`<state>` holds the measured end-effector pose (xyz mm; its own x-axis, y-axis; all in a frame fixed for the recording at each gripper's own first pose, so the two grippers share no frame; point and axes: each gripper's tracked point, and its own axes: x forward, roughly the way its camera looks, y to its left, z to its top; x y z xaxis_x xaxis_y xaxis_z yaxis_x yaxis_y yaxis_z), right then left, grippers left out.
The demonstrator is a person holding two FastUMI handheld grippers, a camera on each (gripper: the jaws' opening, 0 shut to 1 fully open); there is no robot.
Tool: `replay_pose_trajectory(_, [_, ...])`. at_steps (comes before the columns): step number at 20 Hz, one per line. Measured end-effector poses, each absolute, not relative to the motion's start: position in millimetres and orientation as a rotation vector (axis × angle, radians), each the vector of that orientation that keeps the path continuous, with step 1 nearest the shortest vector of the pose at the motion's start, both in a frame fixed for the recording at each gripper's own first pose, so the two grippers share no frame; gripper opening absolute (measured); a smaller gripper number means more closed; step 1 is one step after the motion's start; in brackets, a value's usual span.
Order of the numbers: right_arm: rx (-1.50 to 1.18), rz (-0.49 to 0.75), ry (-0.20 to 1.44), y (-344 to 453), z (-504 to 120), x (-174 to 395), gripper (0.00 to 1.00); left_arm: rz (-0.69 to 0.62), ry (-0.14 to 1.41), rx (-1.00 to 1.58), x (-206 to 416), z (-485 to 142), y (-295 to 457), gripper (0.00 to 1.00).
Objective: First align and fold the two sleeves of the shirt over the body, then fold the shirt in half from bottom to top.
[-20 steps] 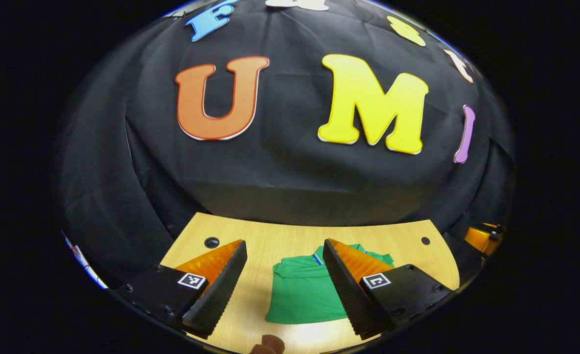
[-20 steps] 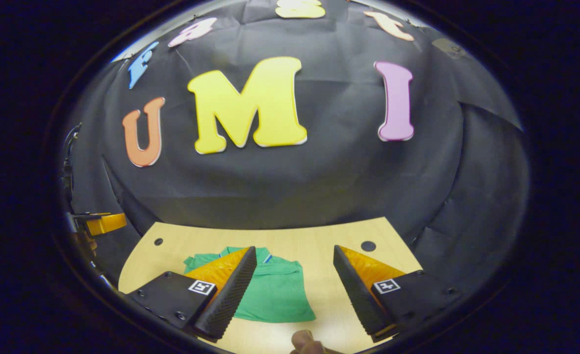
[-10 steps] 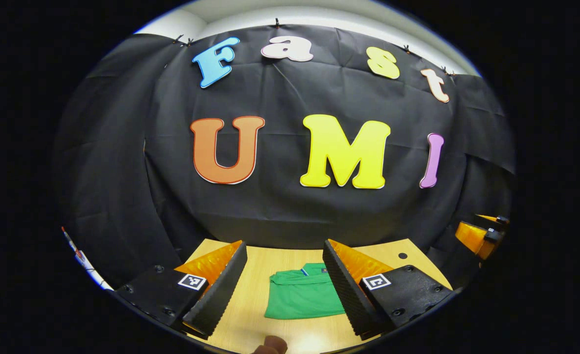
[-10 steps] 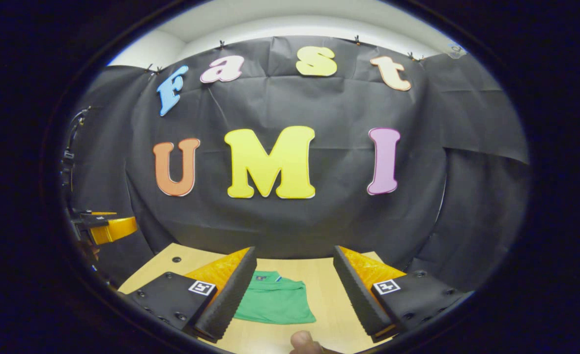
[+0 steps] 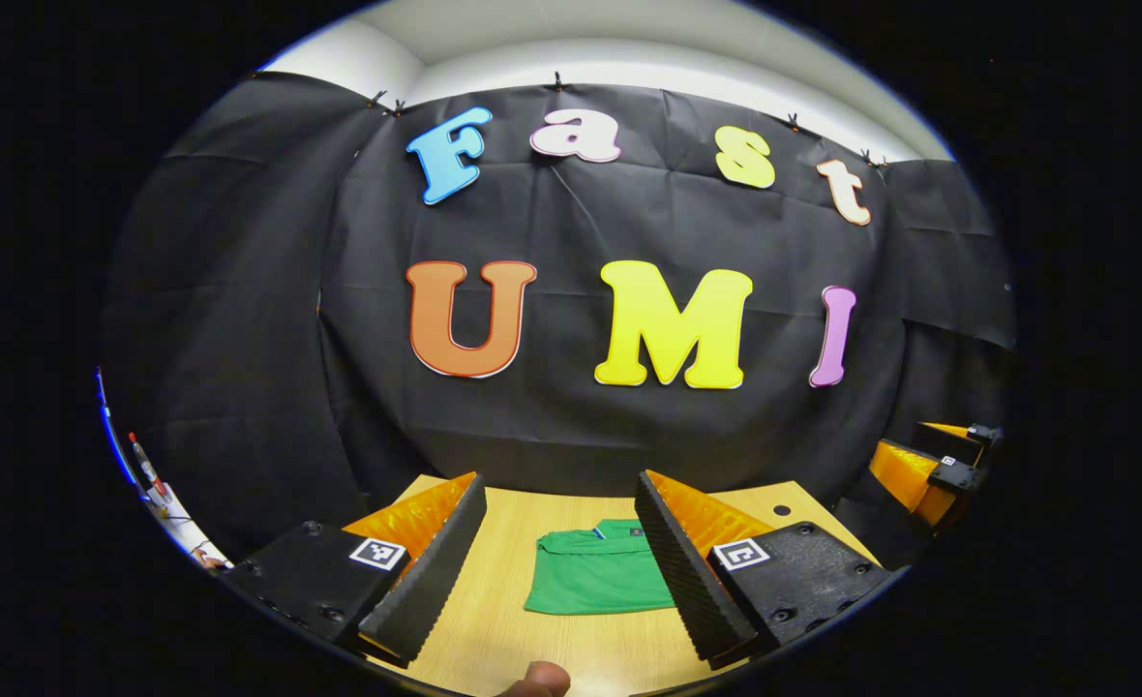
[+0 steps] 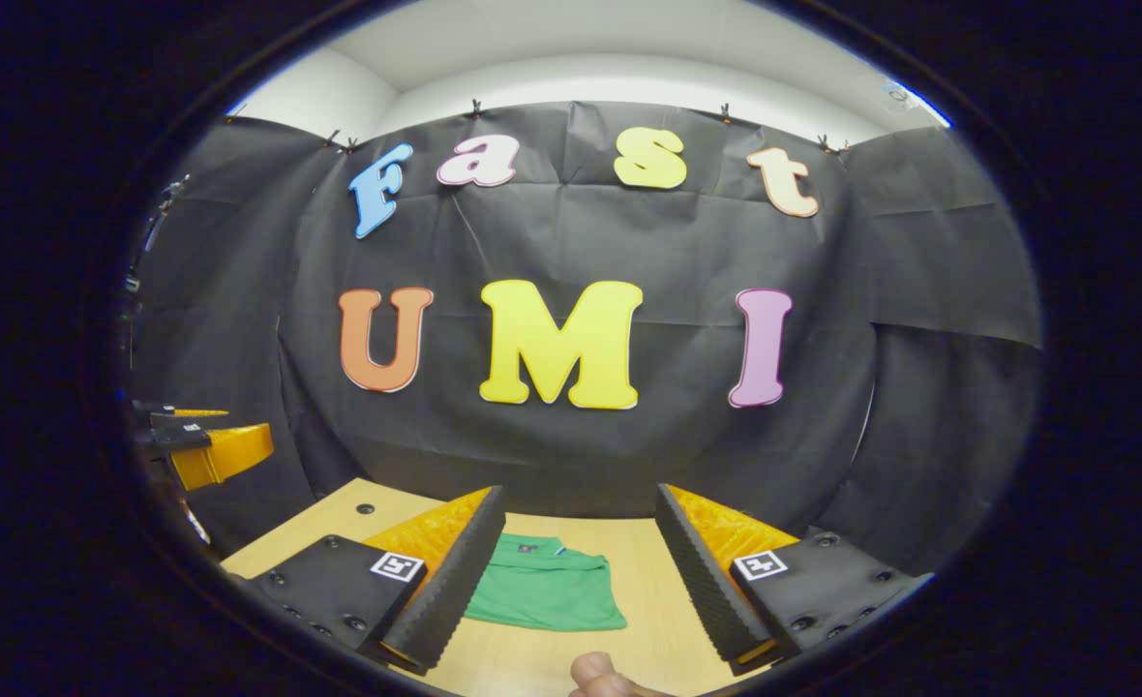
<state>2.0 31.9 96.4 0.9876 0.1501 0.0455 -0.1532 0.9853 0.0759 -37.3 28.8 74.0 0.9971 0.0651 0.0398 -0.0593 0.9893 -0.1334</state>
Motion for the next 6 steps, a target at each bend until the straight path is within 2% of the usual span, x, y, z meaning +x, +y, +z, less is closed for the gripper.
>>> replay_pose_trajectory(2, [0.093, 0.158, -0.038, 32, 94, 0, 0.94, 0.031, -0.055, -0.136, -39, 73, 18, 0.99])
replay_pose_trajectory(3, [0.096, 0.157, -0.030, 31, 90, 2, 1.00, 0.020, -0.048, -0.133, -39, 70, 13, 0.99])
replay_pose_trajectory(4, [0.104, 0.163, -0.020, 32, 89, 3, 1.00, 0.015, -0.035, -0.126, -40, 66, 11, 0.98])
replay_pose_trajectory(5, [0.108, 0.167, -0.014, 36, 87, 1, 0.94, 0.016, -0.025, -0.118, -42, 62, 12, 0.89])
replay_pose_trajectory(6, [0.108, 0.166, -0.011, 35, 87, 1, 0.94, 0.013, -0.026, -0.114, -42, 64, 11, 0.89])
